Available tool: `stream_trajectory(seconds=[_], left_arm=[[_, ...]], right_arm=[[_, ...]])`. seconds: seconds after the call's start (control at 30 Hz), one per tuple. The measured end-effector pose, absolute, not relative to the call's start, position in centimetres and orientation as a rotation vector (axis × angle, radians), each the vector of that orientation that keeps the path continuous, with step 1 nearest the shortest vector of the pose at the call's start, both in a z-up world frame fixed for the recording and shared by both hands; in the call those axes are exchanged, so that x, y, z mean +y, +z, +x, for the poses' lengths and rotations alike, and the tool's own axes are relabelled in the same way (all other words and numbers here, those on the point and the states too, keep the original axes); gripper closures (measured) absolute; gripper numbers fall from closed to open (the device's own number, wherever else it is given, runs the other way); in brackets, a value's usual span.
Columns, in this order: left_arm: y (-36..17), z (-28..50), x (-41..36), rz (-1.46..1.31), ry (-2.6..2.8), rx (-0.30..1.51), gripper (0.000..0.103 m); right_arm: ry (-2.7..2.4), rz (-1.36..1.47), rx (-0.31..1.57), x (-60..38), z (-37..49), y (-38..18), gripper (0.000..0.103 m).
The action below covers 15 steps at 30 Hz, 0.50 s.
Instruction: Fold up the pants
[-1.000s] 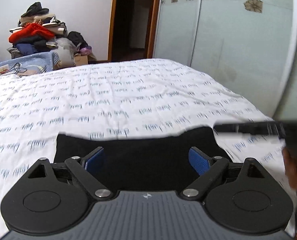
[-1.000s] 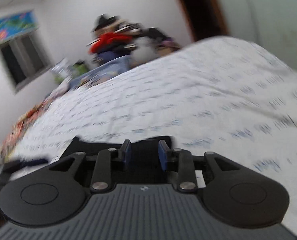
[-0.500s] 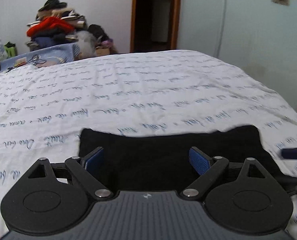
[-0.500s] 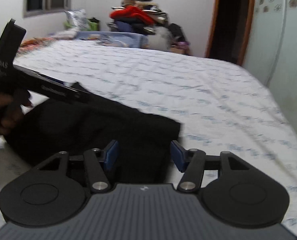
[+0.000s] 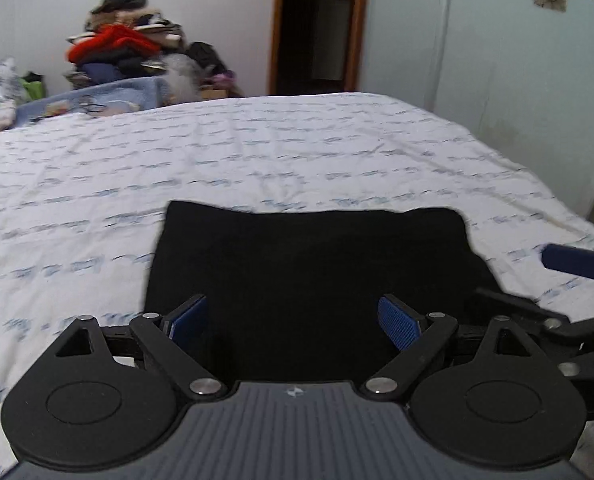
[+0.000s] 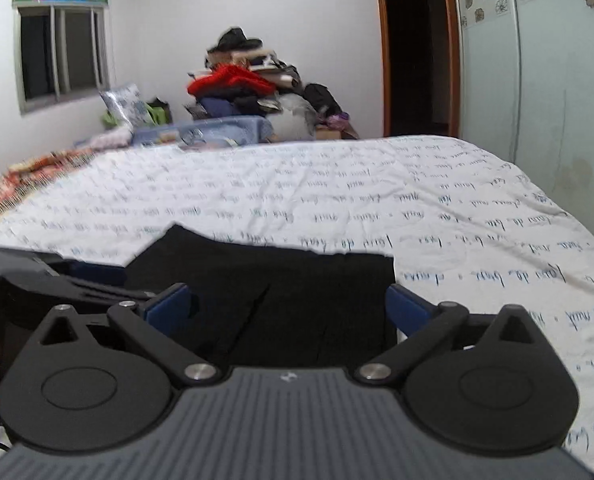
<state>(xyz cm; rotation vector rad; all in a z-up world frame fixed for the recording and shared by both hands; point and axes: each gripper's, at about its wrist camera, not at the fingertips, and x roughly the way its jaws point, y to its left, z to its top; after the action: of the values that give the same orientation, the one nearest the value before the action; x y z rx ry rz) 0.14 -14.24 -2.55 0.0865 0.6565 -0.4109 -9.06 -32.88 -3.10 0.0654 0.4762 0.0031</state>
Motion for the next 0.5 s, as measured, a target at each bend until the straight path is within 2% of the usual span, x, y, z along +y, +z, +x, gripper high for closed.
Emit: stream_trajectory(seconds=[0.5], left_arm=[[-3.3,-3.7,-12.4,0.127,-0.252,0.687,0.011]], right_arm=[[-0.073,0.085,0.546,-29.7,-12.0,-5.7,0.000]])
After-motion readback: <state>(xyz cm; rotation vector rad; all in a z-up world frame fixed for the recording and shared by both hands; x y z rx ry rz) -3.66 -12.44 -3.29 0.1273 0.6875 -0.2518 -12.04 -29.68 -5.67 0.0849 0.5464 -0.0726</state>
